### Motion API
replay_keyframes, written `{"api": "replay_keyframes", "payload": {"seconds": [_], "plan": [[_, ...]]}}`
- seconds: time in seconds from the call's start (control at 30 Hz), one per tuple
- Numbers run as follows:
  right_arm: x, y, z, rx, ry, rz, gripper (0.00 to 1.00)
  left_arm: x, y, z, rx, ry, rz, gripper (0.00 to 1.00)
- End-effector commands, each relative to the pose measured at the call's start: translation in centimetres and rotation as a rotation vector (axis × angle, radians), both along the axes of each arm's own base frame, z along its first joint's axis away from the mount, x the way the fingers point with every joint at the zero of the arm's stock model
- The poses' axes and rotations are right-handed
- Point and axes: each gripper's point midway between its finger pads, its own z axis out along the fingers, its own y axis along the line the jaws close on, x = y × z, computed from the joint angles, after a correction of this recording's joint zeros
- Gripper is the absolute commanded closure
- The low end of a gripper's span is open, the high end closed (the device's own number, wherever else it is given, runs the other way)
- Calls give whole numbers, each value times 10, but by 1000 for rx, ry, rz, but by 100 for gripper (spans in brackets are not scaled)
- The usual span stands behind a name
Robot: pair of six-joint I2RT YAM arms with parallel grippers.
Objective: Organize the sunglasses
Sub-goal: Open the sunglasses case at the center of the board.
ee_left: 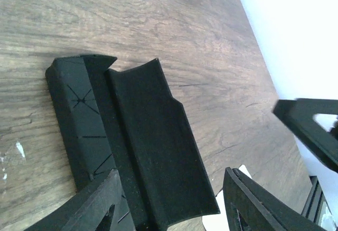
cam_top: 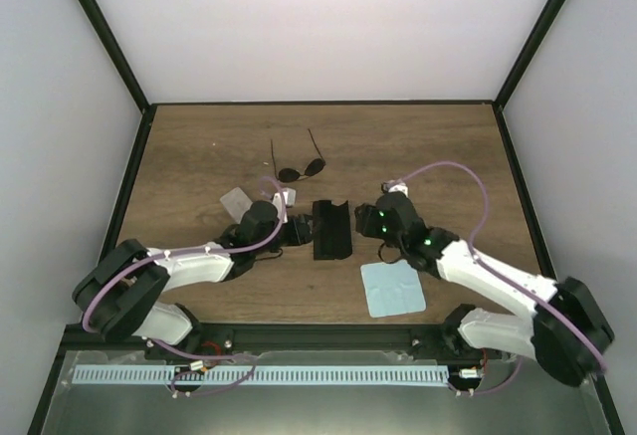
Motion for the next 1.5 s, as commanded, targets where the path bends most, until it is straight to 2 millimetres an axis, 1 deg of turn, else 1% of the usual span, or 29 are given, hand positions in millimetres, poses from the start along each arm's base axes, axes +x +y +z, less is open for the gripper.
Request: {"api": "replay_keyframes", "payload": {"seconds": [0.0, 0.07, 0.13, 0.17, 0.27, 0.3, 0.33, 0.4, 0.5, 0.6, 0.7, 0.8, 0.87, 0.93, 1.1, 1.17, 1.27, 1.37, 1.47], "plan": [[-33, -34, -16, -45, 75, -39, 39, -2, 2, 0, 14, -39, 14, 47], [-53, -44, -26, -46, 140, -40, 39, -3, -1, 0, 10, -50, 12, 52], [-73, -60, -38, -96, 228, -60, 39, -4, -5, 2, 0, -60, 0, 52], [-81, -66, -40, -115, 267, -69, 39, -4, -8, 3, -6, -66, -5, 52], [-92, -54, -42, -76, 337, -14, 42, -5, -17, 7, -15, -78, -31, 52], [-93, -55, -41, -84, 358, -28, 45, -5, -19, 8, -13, -80, -42, 52], [-94, -62, -42, -116, 368, -62, 46, -5, -21, 10, -11, -82, -50, 52], [-96, -66, -41, -146, 385, -94, 46, -5, -20, 9, 2, -84, -54, 52], [-102, -65, -47, -197, 430, -96, 45, -6, -16, 10, 18, -94, -48, 52], [-109, -62, -56, -303, 484, -91, 47, -6, -13, 12, 23, -106, -41, 52], [-113, -56, -60, -385, 513, -104, 48, -5, -13, 13, 25, -112, -38, 51], [-113, -52, -60, -370, 500, -104, 49, -5, -13, 12, 29, -107, -41, 51], [-117, -55, -59, -366, 503, -110, 50, -6, -13, 10, 30, -104, -43, 51], [-120, -60, -60, -368, 509, -119, 56, -6, -13, 9, 33, -101, -44, 51], [-127, -55, -72, -339, 529, -73, 58, -7, -19, 6, 25, -93, -69, 51], [-131, -59, -78, -355, 548, -75, 57, -7, -20, 5, 24, -89, -75, 51], [-135, -62, -84, -370, 569, -78, 50, -8, -21, 3, 25, -83, -79, 51], [-135, -60, -84, -361, 564, -67, 50, -8, -22, 5, 20, -84, -82, 51], [-136, -58, -89, -352, 568, -50, 51, -8, -21, 5, 22, -84, -81, 51]]}}
